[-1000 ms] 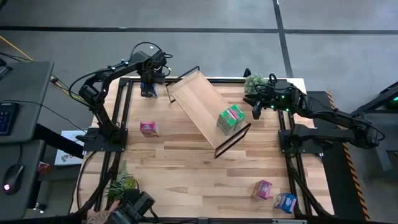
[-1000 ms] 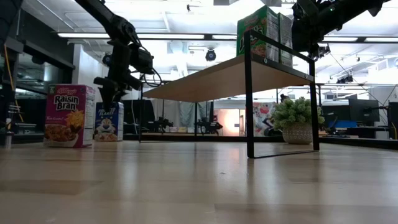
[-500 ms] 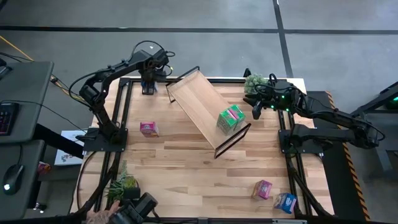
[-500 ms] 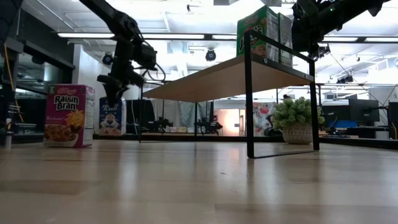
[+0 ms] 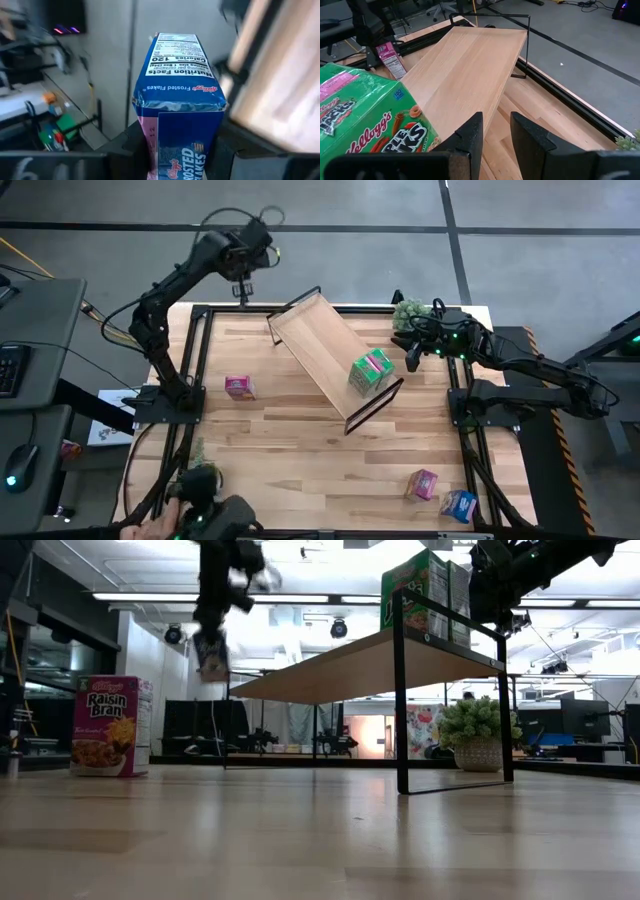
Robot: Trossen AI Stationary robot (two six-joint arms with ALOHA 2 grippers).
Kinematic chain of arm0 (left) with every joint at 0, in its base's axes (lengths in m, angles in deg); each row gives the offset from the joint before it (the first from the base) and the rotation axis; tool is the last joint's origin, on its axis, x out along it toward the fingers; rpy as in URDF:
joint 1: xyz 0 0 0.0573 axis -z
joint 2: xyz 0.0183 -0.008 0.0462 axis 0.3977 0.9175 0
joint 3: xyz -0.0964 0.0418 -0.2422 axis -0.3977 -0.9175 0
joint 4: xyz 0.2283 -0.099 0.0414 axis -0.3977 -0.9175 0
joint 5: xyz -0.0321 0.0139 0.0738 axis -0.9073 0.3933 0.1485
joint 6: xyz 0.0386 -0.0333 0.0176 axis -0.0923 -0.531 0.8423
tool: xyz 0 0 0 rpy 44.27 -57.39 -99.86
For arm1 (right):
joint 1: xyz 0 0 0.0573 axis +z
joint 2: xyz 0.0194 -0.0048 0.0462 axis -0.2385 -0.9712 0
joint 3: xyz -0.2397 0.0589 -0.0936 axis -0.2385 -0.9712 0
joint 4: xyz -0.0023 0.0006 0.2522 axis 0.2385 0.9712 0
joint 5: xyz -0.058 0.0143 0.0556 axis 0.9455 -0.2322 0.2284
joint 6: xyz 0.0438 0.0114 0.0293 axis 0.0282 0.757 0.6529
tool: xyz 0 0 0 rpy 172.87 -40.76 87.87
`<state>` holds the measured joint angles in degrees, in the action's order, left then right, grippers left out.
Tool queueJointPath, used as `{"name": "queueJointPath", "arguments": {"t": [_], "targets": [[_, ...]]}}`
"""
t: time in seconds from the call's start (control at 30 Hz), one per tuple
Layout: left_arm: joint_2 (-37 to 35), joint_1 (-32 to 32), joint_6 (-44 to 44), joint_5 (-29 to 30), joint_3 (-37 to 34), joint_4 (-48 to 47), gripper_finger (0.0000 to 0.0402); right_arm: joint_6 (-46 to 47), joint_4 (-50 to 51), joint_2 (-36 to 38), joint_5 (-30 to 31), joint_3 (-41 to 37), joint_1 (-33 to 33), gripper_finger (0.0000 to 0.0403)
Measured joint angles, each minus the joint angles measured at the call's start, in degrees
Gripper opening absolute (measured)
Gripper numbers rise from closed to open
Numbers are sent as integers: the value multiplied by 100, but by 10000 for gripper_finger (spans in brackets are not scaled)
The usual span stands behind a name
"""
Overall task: Stack cereal on shelf
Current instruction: Put the top blue cereal box on the shelf
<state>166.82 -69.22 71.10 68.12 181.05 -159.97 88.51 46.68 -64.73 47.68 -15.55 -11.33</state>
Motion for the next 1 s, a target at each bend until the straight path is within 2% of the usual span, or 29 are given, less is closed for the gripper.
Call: {"name": "queueJointPath", "arguments": {"t": [0.13,0.3,0.47,0.67,0.8,0.93,1.0], "targets": [[-10,449,-155,-124,891,-22,127,0,0,0,0,0,0,92],[-10,1409,-235,-694,1733,-45,127,0,0,0,1,0,-1,92],[-9,2738,-328,-1497,1929,-51,127,0,-2,0,0,0,0,92],[180,4035,-177,-1769,1929,-62,127,13,-1,0,0,0,-1,92],[300,4339,37,-1907,1927,-52,127,18,-2,0,2,0,-1,92],[402,4214,179,-2512,1922,65,127,49,-37,0,0,0,0,92],[444,4079,226,-2637,1926,139,127,135,-66,0,0,0,0,92]]}}
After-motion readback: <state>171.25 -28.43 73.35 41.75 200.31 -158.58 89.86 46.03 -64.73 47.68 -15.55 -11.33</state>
